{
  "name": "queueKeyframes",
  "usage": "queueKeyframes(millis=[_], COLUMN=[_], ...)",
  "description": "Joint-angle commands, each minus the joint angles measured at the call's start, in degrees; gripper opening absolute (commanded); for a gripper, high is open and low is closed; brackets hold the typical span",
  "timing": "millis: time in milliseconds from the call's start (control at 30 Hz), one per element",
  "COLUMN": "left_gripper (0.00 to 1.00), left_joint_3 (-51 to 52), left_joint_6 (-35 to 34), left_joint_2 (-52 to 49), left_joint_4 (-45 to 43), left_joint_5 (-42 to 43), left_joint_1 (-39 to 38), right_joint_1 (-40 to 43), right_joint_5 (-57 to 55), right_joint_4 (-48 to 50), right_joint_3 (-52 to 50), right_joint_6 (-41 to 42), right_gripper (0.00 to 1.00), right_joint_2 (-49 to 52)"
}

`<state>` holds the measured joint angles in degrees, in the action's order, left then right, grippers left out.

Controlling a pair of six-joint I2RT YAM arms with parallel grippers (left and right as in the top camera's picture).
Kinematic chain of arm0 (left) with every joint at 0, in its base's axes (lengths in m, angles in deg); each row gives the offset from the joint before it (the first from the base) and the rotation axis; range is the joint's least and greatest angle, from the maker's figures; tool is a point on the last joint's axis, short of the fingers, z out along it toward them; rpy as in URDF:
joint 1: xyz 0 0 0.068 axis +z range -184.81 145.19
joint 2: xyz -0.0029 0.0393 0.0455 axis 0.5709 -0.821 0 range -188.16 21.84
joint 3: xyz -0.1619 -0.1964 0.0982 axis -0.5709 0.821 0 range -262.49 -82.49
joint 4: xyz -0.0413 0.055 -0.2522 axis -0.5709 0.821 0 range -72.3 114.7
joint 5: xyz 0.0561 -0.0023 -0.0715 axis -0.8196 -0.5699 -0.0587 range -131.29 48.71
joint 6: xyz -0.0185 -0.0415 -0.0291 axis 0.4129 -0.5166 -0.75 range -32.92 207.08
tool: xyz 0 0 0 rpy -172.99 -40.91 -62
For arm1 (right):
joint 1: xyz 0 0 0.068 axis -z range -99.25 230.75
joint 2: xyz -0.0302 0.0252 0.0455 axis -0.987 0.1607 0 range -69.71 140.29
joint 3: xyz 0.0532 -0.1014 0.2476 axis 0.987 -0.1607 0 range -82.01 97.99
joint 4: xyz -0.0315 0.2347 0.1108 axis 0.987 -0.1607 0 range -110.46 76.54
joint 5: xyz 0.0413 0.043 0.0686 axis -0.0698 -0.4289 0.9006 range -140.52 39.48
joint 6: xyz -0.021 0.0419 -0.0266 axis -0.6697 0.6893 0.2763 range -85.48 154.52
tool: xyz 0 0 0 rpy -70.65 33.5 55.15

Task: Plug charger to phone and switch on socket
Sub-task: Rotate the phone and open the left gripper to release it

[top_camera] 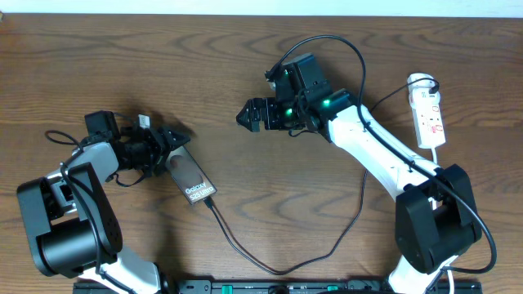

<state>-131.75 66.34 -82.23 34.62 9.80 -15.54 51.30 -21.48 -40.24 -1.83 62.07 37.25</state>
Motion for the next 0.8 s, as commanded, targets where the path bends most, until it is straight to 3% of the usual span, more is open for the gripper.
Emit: queueKeyframes(millis=[0,767], left_gripper=[0.74,0.74], left_joint_3=[3.08,3.08], left_joint_6=[0.35,0.37], left_joint_2=[-3.78,-3.78], left_joint_4=[2.36,5.79], left_joint_5=[-15.26,-18.82], left_joint_1=[0.26,0.26], right_joint_1=[-0.28,-0.28], right_joint_5=[0.00,0.00], right_joint_4=[-0.02,-0.02], right_joint_3=[0.81,0.81], right_joint_6=[-1.03,-1.03], right_gripper=[0.99,0.99], right_joint_2=[-1.53,-1.53])
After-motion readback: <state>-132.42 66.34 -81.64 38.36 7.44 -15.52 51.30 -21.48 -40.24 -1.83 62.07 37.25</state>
